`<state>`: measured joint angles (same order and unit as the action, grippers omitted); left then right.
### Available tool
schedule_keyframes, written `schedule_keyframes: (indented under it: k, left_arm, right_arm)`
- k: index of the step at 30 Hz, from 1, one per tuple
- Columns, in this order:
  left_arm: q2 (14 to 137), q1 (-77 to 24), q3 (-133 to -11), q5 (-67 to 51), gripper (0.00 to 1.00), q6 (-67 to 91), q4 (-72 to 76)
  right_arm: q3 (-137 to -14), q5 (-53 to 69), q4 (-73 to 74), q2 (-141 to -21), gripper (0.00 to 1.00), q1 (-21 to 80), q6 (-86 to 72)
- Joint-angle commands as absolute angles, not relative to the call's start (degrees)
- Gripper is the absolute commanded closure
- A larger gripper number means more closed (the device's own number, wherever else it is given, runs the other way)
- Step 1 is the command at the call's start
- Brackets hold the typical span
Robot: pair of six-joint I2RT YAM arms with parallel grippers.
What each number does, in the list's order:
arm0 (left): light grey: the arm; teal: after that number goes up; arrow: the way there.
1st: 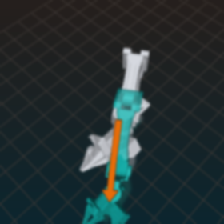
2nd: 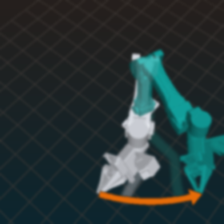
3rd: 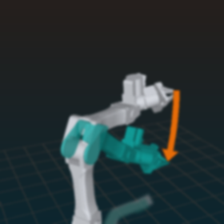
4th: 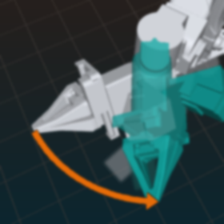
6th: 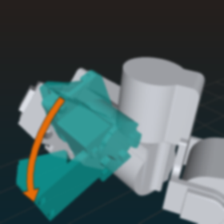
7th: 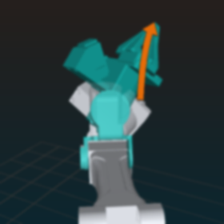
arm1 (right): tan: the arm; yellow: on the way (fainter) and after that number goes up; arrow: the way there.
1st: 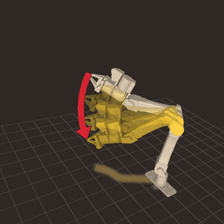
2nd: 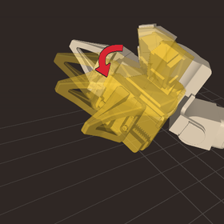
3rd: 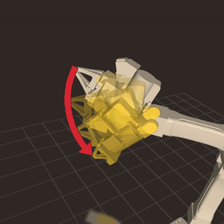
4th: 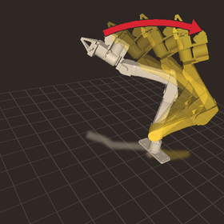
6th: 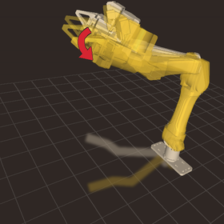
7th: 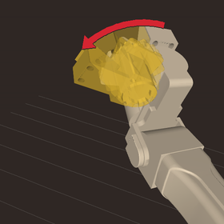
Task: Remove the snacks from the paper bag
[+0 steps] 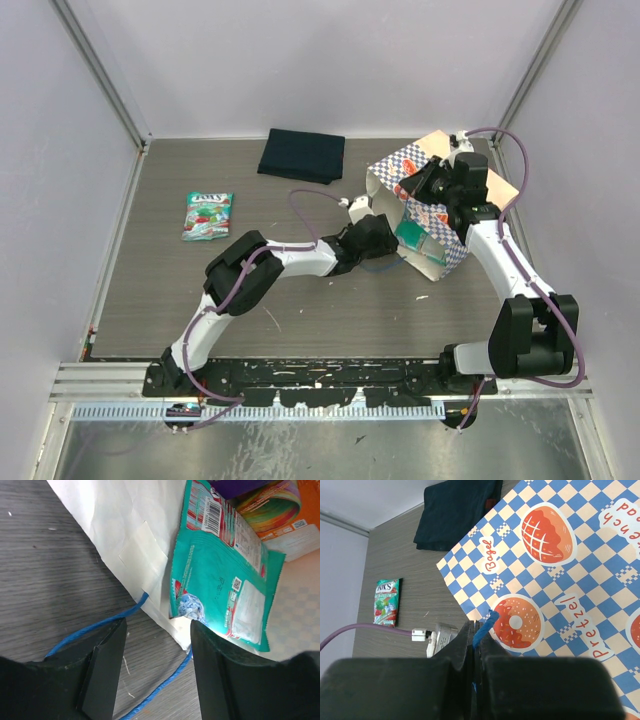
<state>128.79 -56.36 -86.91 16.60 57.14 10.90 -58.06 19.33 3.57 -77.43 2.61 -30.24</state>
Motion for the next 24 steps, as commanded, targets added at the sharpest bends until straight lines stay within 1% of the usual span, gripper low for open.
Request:
schedule_keyframes:
  k: [1, 6, 9, 10, 13, 18, 24]
  left_arm:
    - [126.5, -56.6, -89.8, 20.2, 0.46, 49.9, 10.9]
    - [125.2, -56.6, -90.2, 20.4, 0.51, 45.7, 10.6]
    - [123.8, -56.8, -89.8, 19.5, 0.57, 43.5, 10.9]
    - [123.5, -56.9, -89.6, 19.3, 0.57, 42.8, 11.1]
    - [123.3, -56.9, -89.4, 18.0, 0.57, 41.8, 12.2]
    - [124.8, -57.0, -90.6, 15.8, 0.54, 41.6, 12.8]
    - [126.4, -57.0, -91.8, 13.3, 0.54, 40.9, 15.1]
  right_arm:
    - [-58.9, 19.5, 1.6, -75.9, 0.99, 2.4, -29.7]
    - [-58.6, 19.2, 1.7, -75.5, 0.99, 2.4, -29.5]
    - [-58.6, 19.2, 1.7, -75.6, 0.99, 2.4, -29.4]
    - [-58.6, 19.2, 1.6, -75.8, 0.99, 2.4, -29.4]
    - [-58.7, 19.6, 1.6, -76.3, 0.99, 2.4, -29.6]
    - [-58.7, 19.6, 1.5, -76.6, 0.99, 2.4, -29.5]
    - [-58.7, 19.5, 1.4, -76.9, 0.99, 2.4, -29.3]
